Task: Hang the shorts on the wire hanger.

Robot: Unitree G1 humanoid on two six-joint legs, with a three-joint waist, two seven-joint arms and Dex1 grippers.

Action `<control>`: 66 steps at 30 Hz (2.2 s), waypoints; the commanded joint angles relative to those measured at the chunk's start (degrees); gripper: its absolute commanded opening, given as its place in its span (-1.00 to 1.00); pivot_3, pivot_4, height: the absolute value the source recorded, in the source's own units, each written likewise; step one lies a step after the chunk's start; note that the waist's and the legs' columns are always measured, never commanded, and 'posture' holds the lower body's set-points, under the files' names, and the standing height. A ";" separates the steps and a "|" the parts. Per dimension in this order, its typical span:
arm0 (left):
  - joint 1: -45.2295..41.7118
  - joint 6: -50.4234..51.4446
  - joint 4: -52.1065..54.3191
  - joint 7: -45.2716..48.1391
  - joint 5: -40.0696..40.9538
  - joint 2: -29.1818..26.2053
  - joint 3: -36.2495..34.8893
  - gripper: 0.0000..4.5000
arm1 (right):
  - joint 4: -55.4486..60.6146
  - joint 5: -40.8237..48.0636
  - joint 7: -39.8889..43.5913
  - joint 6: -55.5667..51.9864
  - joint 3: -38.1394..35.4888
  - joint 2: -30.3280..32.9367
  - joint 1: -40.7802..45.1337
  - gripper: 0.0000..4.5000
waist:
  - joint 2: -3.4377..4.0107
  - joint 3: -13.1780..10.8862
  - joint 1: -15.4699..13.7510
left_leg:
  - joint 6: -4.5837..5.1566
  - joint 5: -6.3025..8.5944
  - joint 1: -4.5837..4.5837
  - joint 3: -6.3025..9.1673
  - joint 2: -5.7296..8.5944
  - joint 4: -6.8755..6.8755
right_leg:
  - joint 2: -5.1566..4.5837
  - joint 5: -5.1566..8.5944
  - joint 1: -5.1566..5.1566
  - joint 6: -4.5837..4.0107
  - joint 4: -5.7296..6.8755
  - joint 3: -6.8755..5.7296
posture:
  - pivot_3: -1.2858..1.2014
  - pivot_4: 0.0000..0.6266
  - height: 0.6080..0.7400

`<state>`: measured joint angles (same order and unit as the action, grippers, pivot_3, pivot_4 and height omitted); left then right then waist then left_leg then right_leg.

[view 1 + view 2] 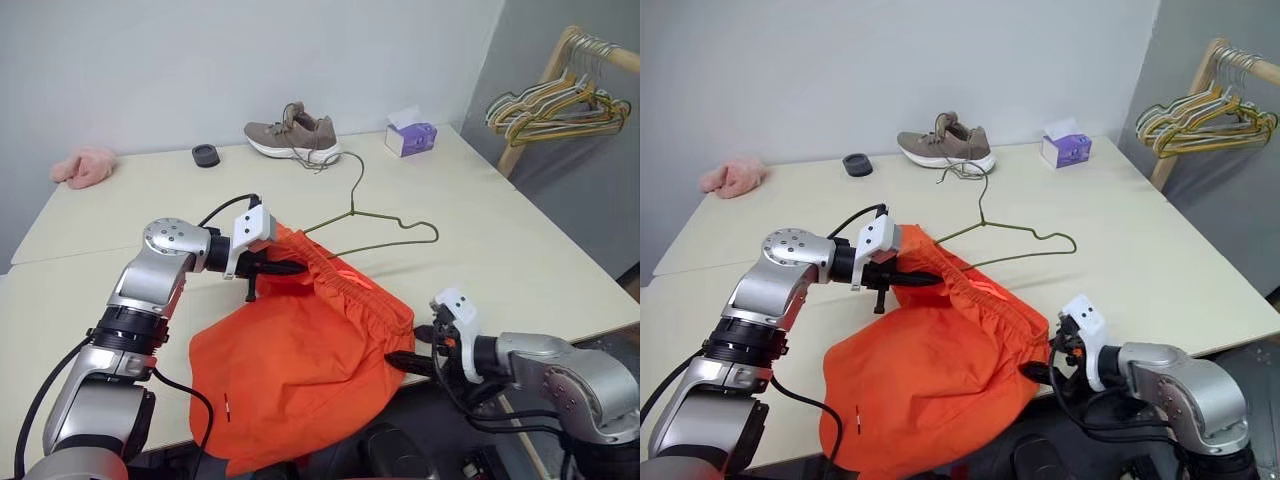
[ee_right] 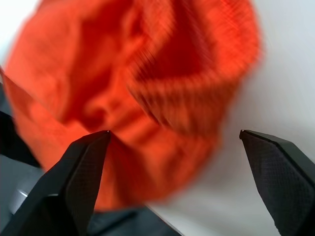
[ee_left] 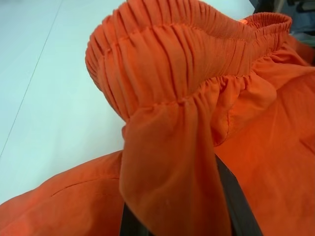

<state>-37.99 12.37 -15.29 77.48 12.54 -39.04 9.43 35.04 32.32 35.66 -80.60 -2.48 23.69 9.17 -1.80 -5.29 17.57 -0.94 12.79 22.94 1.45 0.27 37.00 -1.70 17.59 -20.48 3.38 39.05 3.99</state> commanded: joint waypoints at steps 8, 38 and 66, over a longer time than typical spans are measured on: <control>0.67 3.78 4.08 -1.99 3.60 -0.66 -3.89 -1.00 | -2.02 -2.63 -3.69 8.68 2.43 5.09 1.26 -0.63 | 0.00 0.00 -0.14 | 0.00 0.00 0.04 -0.02 0.04 -0.01 | -0.01 0.00 -0.03 0.01 -0.02 0.00 | -0.21 -0.89 1.00; 7.89 14.16 15.99 13.21 12.76 -16.03 -3.46 -1.00 | -14.09 11.62 3.74 4.95 -8.17 17.76 8.08 -1.00 | 0.02 -0.02 -0.41 | 0.01 0.00 0.03 -0.12 -0.05 -0.05 | 0.35 0.02 -0.05 0.02 -0.07 0.10 | -0.20 -0.87 1.00; 5.34 -1.85 8.02 6.52 -3.32 -10.60 4.67 -1.00 | -6.96 2.34 11.65 18.21 14.02 29.28 19.80 -1.00 | 0.10 -0.09 -0.17 | 0.01 0.00 0.06 -0.16 -0.10 -0.07 | 0.31 0.03 -0.13 0.02 -0.10 0.13 | -0.21 -0.84 1.00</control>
<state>-31.69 11.12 -7.39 84.77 10.09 -49.68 14.41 26.33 35.64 46.36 -63.76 11.32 52.38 27.24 -1.70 -5.38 17.40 -0.93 12.80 23.02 1.29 0.16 36.92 -1.41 17.61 -20.64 3.40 38.95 4.11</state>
